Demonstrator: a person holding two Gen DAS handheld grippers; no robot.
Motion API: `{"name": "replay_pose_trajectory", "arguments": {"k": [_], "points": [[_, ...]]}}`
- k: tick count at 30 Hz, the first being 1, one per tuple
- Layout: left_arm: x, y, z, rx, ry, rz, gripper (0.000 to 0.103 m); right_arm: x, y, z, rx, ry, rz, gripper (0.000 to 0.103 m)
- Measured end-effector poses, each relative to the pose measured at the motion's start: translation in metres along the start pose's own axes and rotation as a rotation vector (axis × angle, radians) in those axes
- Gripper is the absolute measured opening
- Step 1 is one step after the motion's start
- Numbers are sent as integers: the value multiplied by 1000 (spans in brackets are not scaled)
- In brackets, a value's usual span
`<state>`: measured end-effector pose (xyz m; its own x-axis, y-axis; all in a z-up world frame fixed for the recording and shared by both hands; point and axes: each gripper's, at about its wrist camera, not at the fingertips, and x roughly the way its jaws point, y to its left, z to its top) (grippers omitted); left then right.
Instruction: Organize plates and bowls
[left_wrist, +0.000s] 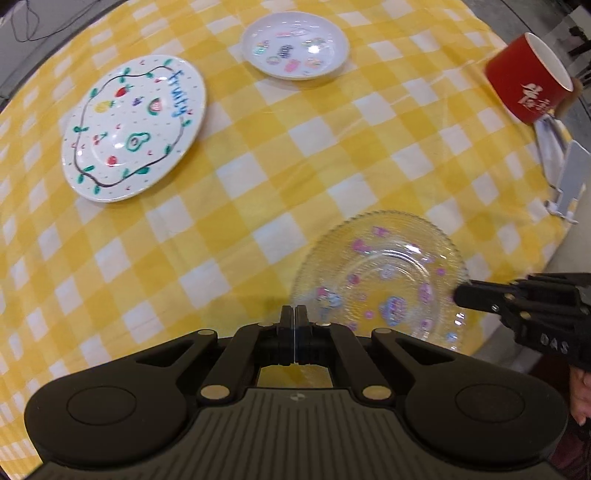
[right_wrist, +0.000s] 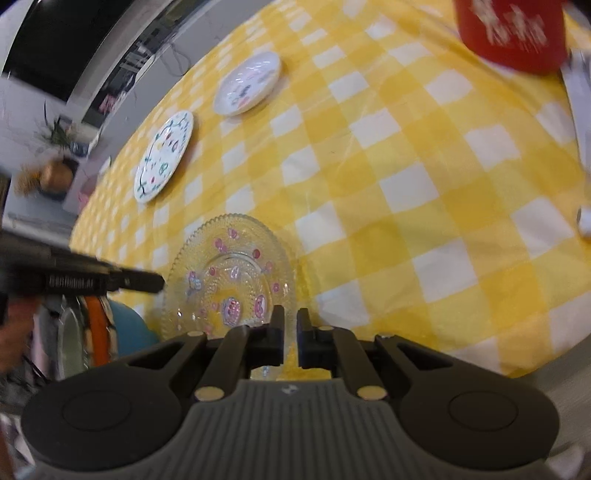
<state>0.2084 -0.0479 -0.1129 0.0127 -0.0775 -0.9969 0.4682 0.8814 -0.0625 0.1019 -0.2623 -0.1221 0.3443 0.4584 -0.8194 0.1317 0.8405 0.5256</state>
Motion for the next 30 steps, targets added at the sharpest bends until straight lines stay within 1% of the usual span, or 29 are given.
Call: {"name": "replay_pose_trajectory", "arguments": {"k": [3, 10, 14, 18, 19, 20, 21, 22, 23, 25, 26, 27, 28, 29, 30], "points": [[6, 4, 0, -7, 12, -5, 1, 0, 0, -1, -21, -6, -11, 5], [11, 1, 2, -7, 13, -6, 9, -2, 1, -1, -44, -10, -21, 6], [10, -3, 3, 2, -22, 18, 9, -2, 2, -1, -53, -14, -30, 6], [6, -9, 5, 28, -62, 42, 9, -5, 8, -2, -87, -29, -58, 5], [5, -9, 5, 28, -72, 43, 12, -6, 9, -3, -96, -34, -64, 5], [3, -9, 6, 24, -83, 41, 15, -6, 10, -3, -101, -38, -65, 9], [0, -10, 5, 19, -96, 38, 17, -7, 11, -2, -98, -46, -61, 10], [-3, -10, 4, 10, -112, 31, 19, -9, 11, -2, -95, -53, -56, 13], [-6, -9, 3, 0, -130, 22, 21, -11, 12, -2, -98, -59, -49, 19], [-14, -6, 1, -17, -172, 12, 31, -17, 15, -3, -108, -84, -32, 24], [-18, -5, 0, -30, -195, 10, 34, -20, 17, -3, -119, -100, -20, 24], [-22, -2, -1, -48, -220, 9, 40, -23, 19, -3, -126, -115, -9, 25], [-26, 1, -3, -67, -240, 5, 45, -26, 20, -2, -128, -128, -4, 28], [-31, 5, -5, -86, -259, 0, 48, -29, 22, -2, -130, -141, 1, 34], [-36, 11, -8, -101, -285, -5, 49, -31, 23, -2, -133, -153, 4, 36]]}}
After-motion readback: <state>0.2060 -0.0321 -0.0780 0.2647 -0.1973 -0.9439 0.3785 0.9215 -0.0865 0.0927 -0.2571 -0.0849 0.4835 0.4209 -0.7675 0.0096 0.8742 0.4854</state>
